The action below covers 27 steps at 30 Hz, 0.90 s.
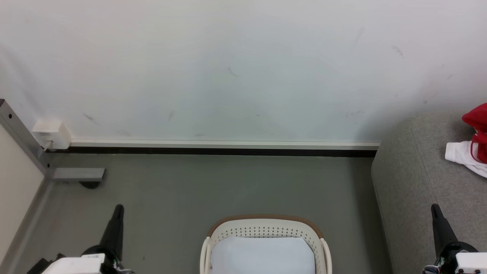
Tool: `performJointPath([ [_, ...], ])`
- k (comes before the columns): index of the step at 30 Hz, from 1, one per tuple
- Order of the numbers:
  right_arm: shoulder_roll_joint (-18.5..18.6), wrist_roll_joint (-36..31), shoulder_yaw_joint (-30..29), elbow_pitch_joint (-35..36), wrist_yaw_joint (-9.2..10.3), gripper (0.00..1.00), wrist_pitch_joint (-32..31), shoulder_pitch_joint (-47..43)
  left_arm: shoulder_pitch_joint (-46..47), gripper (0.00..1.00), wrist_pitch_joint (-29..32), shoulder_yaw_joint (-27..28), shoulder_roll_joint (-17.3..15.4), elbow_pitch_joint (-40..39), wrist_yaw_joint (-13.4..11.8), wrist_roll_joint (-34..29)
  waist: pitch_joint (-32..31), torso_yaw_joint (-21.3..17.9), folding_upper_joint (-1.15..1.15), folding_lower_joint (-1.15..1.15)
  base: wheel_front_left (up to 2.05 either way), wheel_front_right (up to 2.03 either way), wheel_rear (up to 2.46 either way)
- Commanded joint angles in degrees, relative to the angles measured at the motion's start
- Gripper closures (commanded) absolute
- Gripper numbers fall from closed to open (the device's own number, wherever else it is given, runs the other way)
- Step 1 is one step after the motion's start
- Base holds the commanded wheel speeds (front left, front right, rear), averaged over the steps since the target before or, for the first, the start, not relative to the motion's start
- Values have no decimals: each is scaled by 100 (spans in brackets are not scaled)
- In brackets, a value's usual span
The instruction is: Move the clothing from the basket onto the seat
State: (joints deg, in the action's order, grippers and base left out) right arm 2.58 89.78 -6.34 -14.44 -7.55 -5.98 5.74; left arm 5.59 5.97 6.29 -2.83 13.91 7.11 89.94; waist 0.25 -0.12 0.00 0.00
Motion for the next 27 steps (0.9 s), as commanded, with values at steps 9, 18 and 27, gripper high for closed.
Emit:
performJointPath([
  [9, 53, 268, -33, 62, 12, 100, -77, 84, 95, 100, 81, 37, -9, 22, 55, 281, -7, 12, 0, 0, 0, 0, 0],
  [18, 52, 269, -33, 61, 12, 100, -77, 83, 94, 100, 80, 36, -9, 21, 55, 281, -7, 12, 0, 0, 0, 0, 0],
  [27, 52, 269, -32, 61, 12, 100, -76, 83, 94, 100, 80, 36, -9, 21, 55, 282, -7, 12, 0, 0, 0, 0, 0],
])
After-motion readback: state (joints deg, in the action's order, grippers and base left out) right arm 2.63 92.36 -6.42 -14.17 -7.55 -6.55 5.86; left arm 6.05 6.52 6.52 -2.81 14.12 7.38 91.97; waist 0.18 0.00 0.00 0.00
